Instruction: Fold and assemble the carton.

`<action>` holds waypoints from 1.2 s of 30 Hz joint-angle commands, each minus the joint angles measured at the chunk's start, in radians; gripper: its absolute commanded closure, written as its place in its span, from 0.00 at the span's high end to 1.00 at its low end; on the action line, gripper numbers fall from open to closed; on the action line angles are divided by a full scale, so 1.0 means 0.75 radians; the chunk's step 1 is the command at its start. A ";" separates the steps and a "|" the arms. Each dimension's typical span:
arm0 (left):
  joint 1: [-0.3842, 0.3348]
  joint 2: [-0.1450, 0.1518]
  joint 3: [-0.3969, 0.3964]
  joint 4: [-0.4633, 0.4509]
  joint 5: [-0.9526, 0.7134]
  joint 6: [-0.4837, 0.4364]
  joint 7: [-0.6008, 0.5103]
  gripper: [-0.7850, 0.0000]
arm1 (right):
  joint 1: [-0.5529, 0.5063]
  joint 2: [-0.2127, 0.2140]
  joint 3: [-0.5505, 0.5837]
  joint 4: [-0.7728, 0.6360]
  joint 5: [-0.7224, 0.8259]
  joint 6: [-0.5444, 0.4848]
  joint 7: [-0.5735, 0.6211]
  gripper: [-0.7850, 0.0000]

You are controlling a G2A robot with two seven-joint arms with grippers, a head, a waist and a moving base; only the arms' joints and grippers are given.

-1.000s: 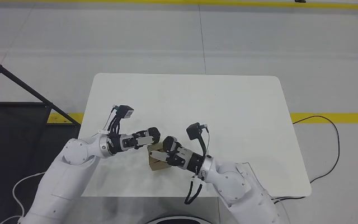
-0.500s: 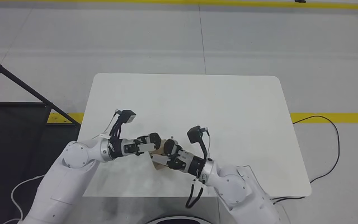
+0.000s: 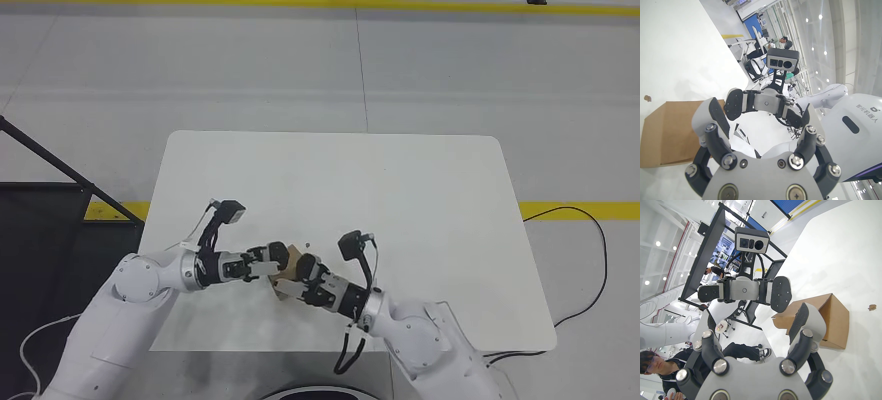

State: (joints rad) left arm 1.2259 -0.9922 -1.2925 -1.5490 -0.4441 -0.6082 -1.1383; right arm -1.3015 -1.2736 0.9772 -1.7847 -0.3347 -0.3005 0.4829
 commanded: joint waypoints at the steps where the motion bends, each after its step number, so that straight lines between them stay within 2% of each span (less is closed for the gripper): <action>1: -0.004 -0.001 0.006 0.006 0.001 0.003 0.000 1.00 | -0.005 0.000 0.001 0.007 0.005 -0.014 -0.014 1.00; 21: -0.048 -0.006 0.048 0.065 -0.012 0.017 0.008 1.00 | -0.075 0.017 0.035 0.018 0.043 -0.105 -0.025 1.00; 36: -0.066 -0.007 0.072 0.069 -0.002 0.036 0.001 1.00 | -0.040 0.015 0.009 0.054 0.071 -0.075 0.018 1.00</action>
State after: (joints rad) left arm 1.1791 -0.9971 -1.2414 -1.5006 -0.4466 -0.5835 -1.1383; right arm -1.3332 -1.2619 0.9846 -1.7468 -0.2827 -0.3575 0.4963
